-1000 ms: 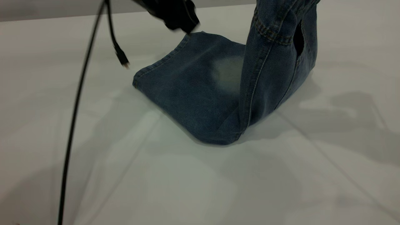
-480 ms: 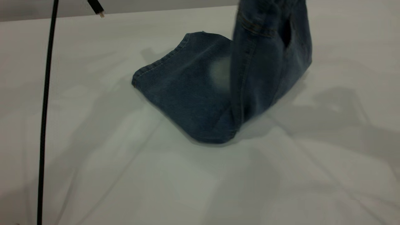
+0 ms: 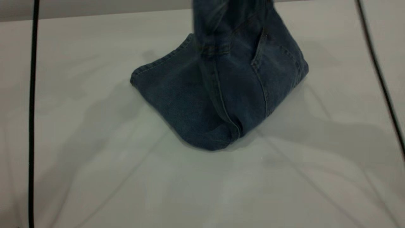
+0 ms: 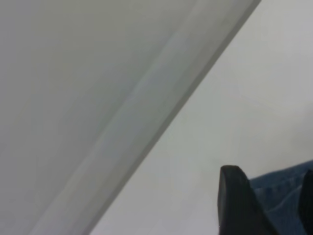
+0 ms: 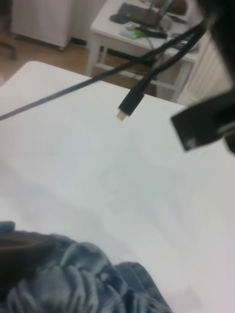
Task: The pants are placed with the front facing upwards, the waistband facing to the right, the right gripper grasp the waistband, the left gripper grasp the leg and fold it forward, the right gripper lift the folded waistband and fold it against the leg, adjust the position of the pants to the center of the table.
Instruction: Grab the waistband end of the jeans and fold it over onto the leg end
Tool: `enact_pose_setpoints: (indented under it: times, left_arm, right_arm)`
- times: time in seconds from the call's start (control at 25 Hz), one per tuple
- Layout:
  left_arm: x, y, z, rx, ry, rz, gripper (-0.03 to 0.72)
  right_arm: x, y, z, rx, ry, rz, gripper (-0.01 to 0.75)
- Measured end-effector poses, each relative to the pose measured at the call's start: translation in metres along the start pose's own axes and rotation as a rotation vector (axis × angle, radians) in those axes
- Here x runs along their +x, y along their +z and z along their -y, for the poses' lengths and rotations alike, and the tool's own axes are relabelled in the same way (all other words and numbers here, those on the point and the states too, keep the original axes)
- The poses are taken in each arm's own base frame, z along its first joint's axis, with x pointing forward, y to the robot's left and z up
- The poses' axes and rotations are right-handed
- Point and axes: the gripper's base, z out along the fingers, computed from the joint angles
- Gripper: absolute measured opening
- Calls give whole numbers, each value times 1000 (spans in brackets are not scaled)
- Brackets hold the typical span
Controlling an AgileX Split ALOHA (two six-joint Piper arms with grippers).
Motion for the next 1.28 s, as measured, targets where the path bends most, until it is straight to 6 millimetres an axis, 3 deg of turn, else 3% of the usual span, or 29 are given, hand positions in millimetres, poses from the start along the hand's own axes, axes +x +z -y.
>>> enact_pose_setpoints:
  times: [0.28,0.56,1.04,1.28]
  left_arm:
    - [-18,-23,-3,-1,8,50,305]
    - [-19,-25,-1,28,-50,47,305]
    - [-19,-25,2,62,-79,45,305]
    - [-20,-25,4,89,-108,49,305]
  right_arm:
    - [-2,55,2,-29,-22,-75,78]
    - [-4,96,5,-53,-39,-108,78]
    - [6,126,29,-39,-50,-156,85]
    - [-7,135,22,-98,-101,-137,198]
